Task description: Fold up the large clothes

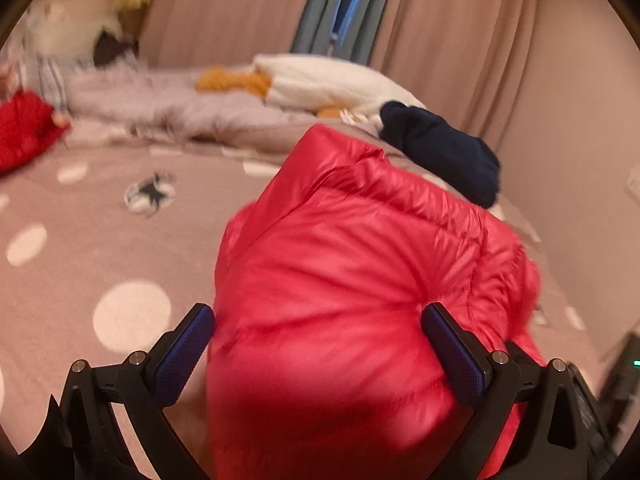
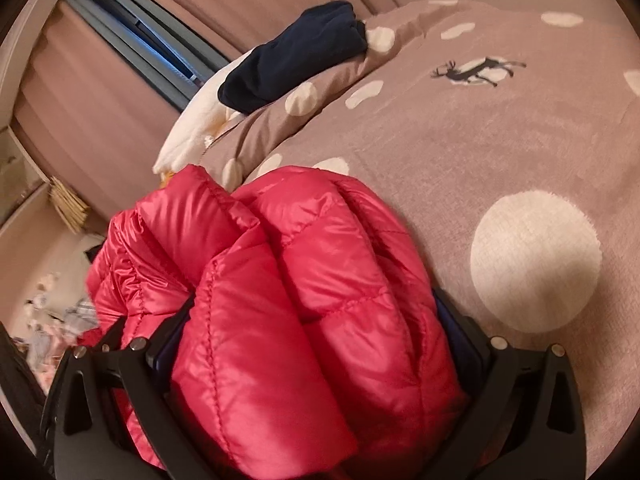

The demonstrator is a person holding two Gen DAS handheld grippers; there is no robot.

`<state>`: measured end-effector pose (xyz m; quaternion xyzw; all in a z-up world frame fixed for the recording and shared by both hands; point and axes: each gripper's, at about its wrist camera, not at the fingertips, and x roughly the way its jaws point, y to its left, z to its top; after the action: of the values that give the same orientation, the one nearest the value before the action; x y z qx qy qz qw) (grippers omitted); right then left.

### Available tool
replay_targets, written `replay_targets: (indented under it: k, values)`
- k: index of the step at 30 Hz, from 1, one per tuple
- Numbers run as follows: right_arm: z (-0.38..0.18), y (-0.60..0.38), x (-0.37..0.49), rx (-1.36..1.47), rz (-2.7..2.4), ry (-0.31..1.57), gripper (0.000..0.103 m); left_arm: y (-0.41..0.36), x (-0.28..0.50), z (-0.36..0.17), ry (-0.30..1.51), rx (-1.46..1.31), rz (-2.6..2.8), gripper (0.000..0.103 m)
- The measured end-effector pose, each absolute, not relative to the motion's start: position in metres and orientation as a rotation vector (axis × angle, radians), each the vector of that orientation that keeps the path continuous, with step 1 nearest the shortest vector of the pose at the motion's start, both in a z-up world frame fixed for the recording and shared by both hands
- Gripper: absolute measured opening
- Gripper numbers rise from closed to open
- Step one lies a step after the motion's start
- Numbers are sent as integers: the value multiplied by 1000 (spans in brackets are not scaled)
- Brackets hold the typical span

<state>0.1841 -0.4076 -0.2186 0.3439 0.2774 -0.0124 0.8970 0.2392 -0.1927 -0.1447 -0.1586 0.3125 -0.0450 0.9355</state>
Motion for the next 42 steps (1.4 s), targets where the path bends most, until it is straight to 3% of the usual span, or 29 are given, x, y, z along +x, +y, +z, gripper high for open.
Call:
replay_targets:
  k: [5, 9, 13, 22, 34, 36, 38, 40, 42]
  values:
    - [-207, -417, 177, 812, 24, 631, 103, -139, 217, -127, 708, -570, -142, 103]
    - [-175, -425, 154, 791, 96, 602, 103, -110, 199, -107, 628, -607, -136, 103]
    - [-160, -431, 136, 781, 188, 604, 103, -103, 208, -117, 711, -603, -180, 103]
    - [-211, -441, 147, 957, 355, 745, 103, -96, 227, -192, 923, -866, -388, 103]
    - [-235, -409, 175, 1025, 626, 805, 103, -136, 267, -206, 964, -845, -650, 103]
    - [-232, -405, 176, 999, 604, 801, 96, -147, 268, -202, 959, -813, -657, 103]
    - [-235, -408, 173, 1034, 608, 753, 76, -153, 268, -199, 952, -784, -646, 103]
    - [-243, -413, 169, 1081, 628, 708, 65, -159, 263, -193, 943, -747, -630, 102]
    - [-242, -411, 167, 1073, 629, 697, 61, -167, 257, -185, 922, -686, -613, 101]
